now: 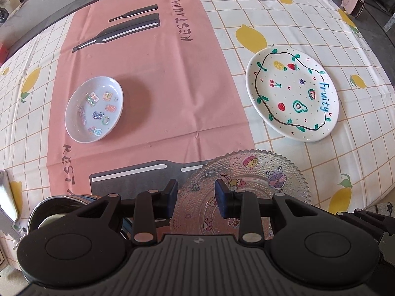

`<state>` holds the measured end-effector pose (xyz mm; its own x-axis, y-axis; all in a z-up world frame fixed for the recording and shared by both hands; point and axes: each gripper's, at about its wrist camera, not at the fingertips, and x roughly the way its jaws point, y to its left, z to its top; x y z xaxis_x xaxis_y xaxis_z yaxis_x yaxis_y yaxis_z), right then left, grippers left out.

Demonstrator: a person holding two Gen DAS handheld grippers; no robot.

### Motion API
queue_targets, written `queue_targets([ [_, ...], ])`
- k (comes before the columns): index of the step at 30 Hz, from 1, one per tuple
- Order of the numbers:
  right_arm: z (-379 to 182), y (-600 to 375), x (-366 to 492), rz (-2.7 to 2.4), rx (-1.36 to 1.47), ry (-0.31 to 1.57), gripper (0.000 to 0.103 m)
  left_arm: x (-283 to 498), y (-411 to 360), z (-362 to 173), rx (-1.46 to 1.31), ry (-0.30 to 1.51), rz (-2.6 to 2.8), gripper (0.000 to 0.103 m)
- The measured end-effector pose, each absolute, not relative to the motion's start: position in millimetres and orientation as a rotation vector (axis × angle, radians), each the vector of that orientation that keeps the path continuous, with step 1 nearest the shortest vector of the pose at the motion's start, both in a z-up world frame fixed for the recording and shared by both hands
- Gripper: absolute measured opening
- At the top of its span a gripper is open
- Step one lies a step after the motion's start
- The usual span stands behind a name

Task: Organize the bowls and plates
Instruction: 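Lift the clear glass plate and carry it toward the stacked bowls, then lower the glass plate onto the bowl stack and open both grippers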

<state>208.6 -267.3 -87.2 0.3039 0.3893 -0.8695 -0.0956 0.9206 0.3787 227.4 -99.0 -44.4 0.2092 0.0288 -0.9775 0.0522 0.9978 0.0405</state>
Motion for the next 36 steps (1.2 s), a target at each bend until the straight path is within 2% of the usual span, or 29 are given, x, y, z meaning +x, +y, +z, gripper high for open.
queue_targets([
  [7,-90,-265,206,0.334,0.263,1.241,0.025,231,-106,-56,0.115,1.370,-0.016,0.037],
  [12,-96,-265,208,0.319,0.255,1.248,0.025,236,-111,-59,0.108,1.368,-0.049,0.025],
  [14,-96,-266,208,0.328,0.260,1.246,0.024,237,-113,-60,0.065,1.397,-0.093,0.024],
  [20,-97,-263,208,0.325,0.239,1.242,0.020,233,-129,-61,0.171,1.343,-0.062,0.024],
  [22,-97,-264,208,0.321,0.236,1.237,0.014,232,-129,-59,0.177,1.333,-0.062,0.024],
  [27,-98,-265,209,0.328,0.230,1.227,0.013,226,-129,-45,0.215,1.256,-0.050,0.025],
  [31,-97,-263,208,0.331,0.207,1.219,0.013,218,-126,-24,0.226,1.171,-0.019,0.031],
  [36,-94,-258,206,0.330,0.153,1.198,0.012,208,-119,-1,0.221,1.088,0.010,0.034],
])
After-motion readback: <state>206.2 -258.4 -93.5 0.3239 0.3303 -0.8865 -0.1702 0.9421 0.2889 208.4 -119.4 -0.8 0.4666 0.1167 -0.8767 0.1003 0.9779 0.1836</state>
